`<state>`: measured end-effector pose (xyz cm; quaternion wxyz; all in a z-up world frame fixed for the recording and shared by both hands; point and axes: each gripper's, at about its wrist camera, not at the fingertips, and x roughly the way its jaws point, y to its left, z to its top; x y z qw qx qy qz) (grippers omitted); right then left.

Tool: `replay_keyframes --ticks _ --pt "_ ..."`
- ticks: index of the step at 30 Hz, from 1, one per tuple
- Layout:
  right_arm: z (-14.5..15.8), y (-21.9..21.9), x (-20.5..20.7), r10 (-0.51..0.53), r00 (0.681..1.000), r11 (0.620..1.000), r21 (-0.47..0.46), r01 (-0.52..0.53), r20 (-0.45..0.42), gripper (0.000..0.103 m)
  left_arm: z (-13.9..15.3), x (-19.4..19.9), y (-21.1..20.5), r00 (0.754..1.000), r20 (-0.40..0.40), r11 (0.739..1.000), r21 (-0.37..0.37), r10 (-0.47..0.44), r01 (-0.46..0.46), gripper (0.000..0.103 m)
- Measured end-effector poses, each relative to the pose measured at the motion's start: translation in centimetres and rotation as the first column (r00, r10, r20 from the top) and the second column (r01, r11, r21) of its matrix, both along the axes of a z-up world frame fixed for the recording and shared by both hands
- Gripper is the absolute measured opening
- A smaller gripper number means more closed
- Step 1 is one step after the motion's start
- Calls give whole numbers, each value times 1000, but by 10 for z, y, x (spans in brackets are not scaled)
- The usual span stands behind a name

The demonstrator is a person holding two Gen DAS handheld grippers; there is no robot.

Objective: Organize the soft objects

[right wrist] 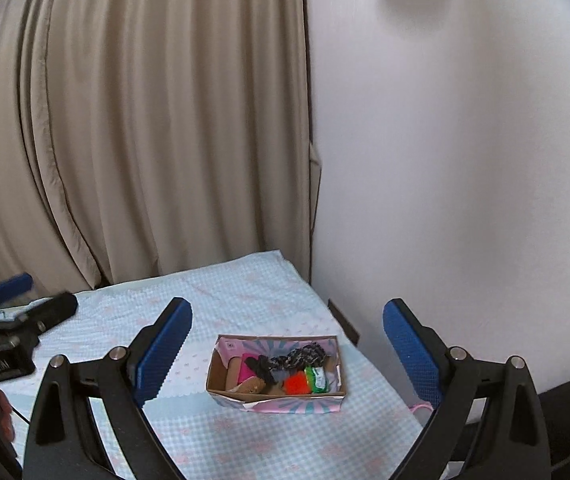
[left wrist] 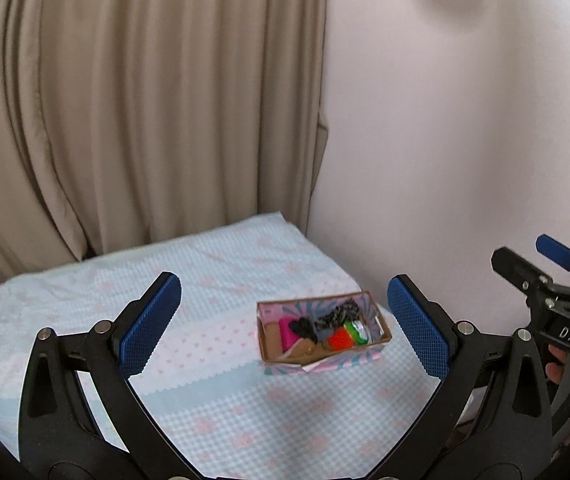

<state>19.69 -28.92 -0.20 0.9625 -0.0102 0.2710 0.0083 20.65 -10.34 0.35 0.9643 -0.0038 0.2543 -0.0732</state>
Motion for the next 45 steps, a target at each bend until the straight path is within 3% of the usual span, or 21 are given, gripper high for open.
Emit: replay_keyframes --ticks 7,45 --pt "6 2 -26 -30 999 999 46 28 46 96 12 -39 1 995 97 999 34 8 -11 103" --pt "18 4 -40 -12 994 999 47 7 110 96 21 -51 -12 988 153 996 79 15 -28 103"
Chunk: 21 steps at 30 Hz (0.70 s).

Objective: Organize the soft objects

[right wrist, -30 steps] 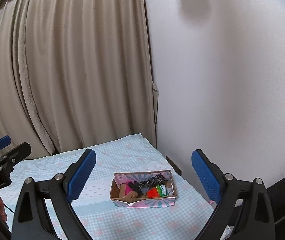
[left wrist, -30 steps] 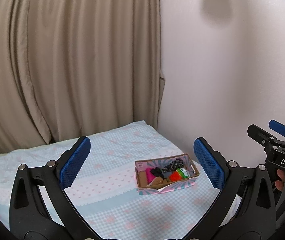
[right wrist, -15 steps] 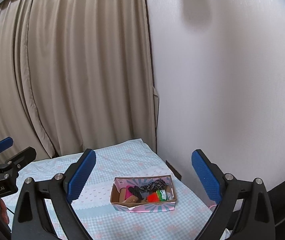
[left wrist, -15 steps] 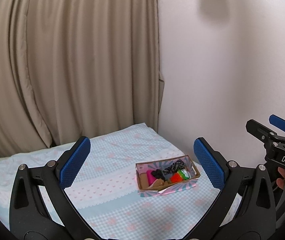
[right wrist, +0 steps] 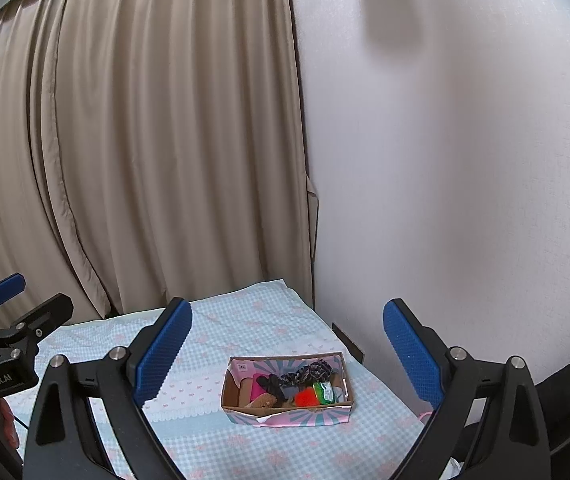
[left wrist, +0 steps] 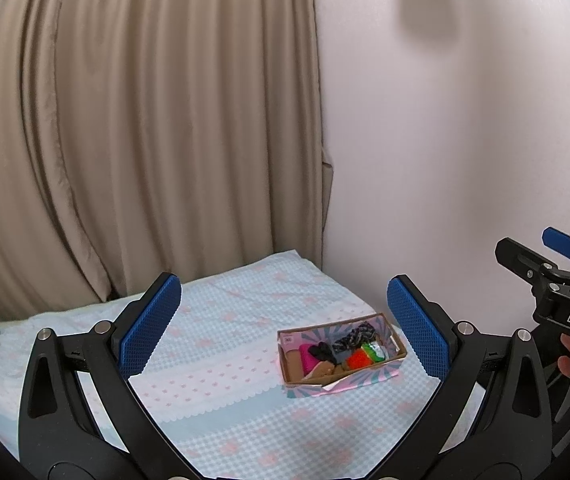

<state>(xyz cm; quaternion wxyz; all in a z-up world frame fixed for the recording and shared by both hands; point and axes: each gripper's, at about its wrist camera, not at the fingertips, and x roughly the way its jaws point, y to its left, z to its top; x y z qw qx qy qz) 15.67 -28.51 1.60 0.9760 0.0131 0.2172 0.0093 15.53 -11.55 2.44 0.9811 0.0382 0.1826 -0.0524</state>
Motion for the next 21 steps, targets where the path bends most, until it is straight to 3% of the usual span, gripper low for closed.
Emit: replay_keyframes --ticks 21 --pt "0 0 3 4 1000 1000 6 -4 -1 96 1 -3 1 1000 11 1000 -13 18 -18 103"
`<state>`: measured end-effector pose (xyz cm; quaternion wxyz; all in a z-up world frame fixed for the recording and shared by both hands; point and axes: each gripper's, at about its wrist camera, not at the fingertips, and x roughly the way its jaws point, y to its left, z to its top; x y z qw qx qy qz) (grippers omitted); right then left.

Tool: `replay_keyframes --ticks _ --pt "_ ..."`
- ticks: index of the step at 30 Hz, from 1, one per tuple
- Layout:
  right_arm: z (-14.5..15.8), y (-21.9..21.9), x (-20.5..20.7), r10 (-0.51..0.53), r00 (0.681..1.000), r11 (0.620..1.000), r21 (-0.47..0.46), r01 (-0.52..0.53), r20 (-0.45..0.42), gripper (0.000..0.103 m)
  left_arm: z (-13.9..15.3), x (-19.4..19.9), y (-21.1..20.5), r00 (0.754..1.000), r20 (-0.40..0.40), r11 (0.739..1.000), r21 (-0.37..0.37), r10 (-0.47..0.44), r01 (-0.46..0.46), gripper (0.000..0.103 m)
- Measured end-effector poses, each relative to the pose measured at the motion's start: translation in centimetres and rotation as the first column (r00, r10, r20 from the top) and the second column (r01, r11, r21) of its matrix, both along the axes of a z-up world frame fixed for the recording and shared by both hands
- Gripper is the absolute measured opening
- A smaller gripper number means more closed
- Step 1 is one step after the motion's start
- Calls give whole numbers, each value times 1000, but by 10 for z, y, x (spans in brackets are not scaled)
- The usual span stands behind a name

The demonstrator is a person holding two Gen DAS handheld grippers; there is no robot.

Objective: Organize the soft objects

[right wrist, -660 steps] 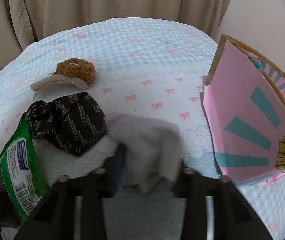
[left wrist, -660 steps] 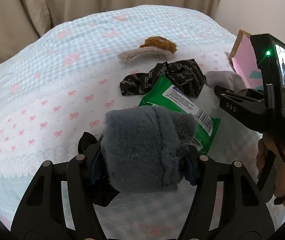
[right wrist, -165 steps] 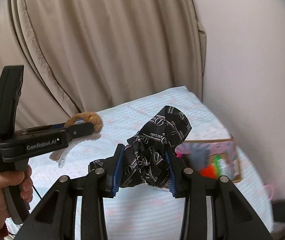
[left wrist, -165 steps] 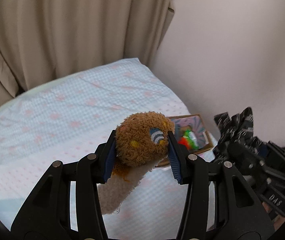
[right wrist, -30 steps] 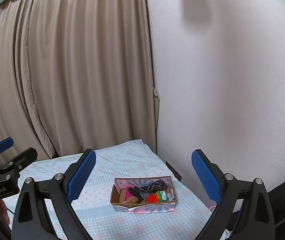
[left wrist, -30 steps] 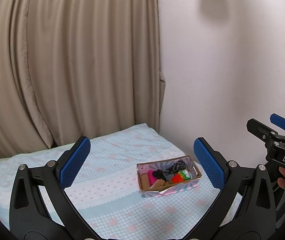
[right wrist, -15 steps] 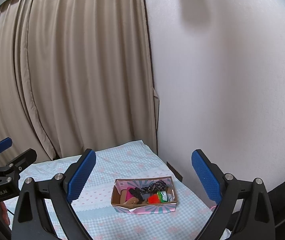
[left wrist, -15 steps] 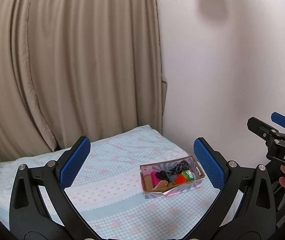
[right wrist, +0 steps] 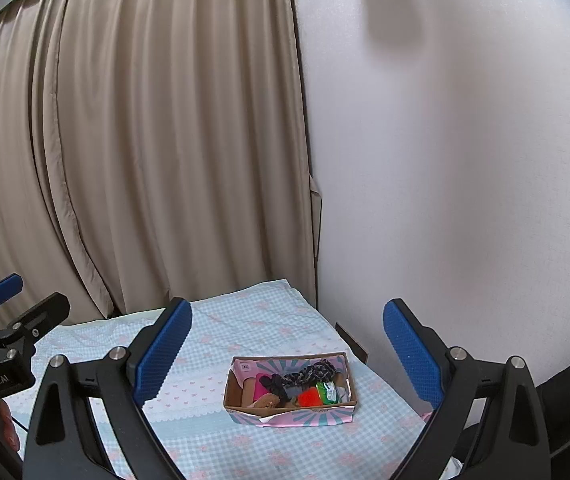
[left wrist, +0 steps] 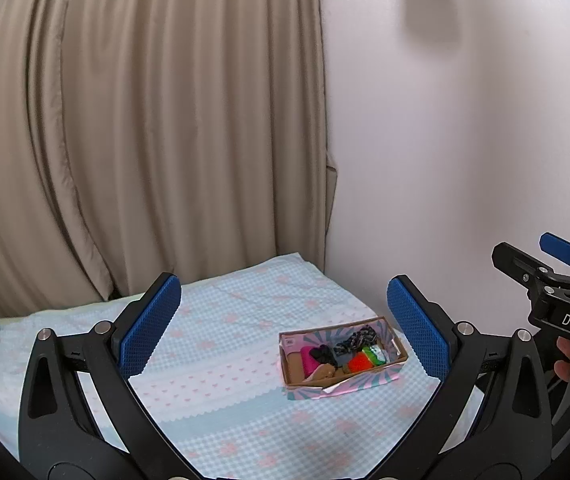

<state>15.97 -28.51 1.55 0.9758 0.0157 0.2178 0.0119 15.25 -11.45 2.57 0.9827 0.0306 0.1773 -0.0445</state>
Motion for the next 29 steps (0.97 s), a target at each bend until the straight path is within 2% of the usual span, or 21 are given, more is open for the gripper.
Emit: replay_keyframes --ticks 14,22,25,29 --pt "3 7 -2 -5 1000 1000 -5 5 -6 96 0 -4 1 1000 16 1000 4 24 -25 103" --pt "4 11 -5 6 1000 1000 -4 -6 -9 96 8 -12 0 991 103 995 41 87 -92 103" --pt "4 13 -6 3 1000 1000 -6 -3 -12 96 6 -8 0 991 97 994 50 89 -94 103" --pt "3 15 -2 -2 999 1000 -12 1 -32 96 -1 0 7 994 73 997 10 77 -78 103"
